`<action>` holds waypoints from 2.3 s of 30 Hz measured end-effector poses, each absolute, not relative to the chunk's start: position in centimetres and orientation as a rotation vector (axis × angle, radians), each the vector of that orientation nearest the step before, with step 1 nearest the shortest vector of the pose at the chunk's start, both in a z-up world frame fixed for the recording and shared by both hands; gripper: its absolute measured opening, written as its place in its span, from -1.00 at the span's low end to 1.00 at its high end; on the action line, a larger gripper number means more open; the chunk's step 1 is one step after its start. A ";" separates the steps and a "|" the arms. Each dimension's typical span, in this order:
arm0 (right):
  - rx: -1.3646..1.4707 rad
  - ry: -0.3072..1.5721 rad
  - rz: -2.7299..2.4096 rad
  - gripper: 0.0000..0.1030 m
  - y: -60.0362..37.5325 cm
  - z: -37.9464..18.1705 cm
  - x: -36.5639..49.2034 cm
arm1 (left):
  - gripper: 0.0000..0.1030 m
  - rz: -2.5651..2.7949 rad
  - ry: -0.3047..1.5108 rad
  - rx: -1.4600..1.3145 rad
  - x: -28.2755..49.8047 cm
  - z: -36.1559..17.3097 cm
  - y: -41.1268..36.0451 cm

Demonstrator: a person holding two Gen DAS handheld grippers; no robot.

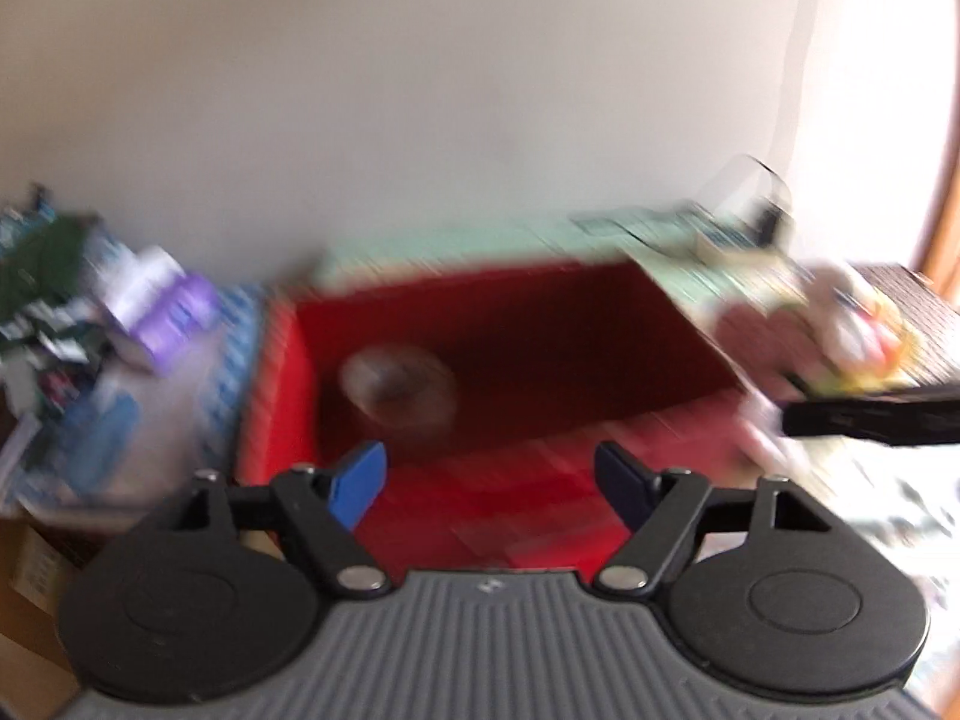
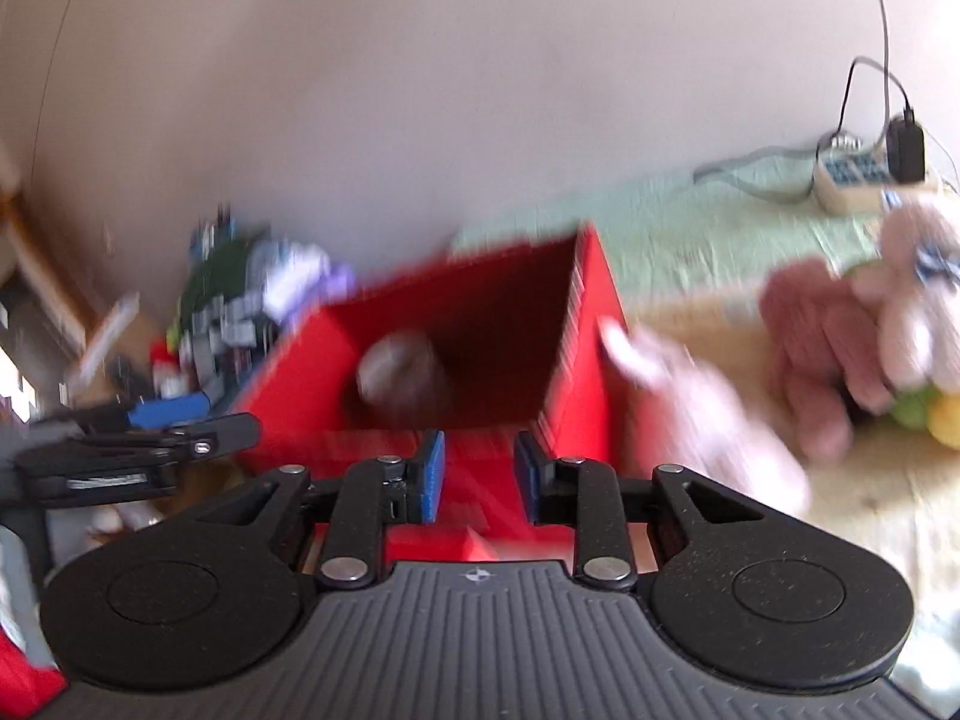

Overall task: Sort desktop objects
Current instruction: 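Withdraw the right tool from the box and move it to the pine cone, then close the right tool around the brown pine cone, then carry the pine cone with the right tool over the red box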

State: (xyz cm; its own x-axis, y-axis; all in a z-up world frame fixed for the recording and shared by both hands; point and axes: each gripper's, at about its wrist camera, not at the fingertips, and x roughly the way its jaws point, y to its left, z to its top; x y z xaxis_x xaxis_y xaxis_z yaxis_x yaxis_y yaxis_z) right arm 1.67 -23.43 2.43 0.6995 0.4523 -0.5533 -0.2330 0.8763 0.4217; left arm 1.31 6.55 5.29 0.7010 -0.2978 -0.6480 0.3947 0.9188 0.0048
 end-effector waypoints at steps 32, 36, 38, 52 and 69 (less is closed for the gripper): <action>0.685 1.245 0.693 -0.33 -27.3 -9.2 -0.2 | -0.12 -0.474 1.201 -0.009 -3.8 -7.4 -2.8; 0.718 1.249 0.681 -0.35 -28.5 -9.1 -1.0 | -0.15 -0.482 1.195 0.007 -4.1 -7.3 -3.5; 0.708 1.239 0.680 -0.35 -29.0 -8.6 -1.5 | -0.15 -0.494 1.183 0.026 -4.6 -7.0 -4.2; 0.613 1.057 0.631 -0.35 -32.0 0.0 -4.2 | -0.16 -0.651 0.997 0.093 -5.7 0.7 -7.8; 0.343 0.730 0.678 -0.35 -21.5 11.4 5.8 | -0.16 -0.619 0.706 0.184 5.0 11.4 0.2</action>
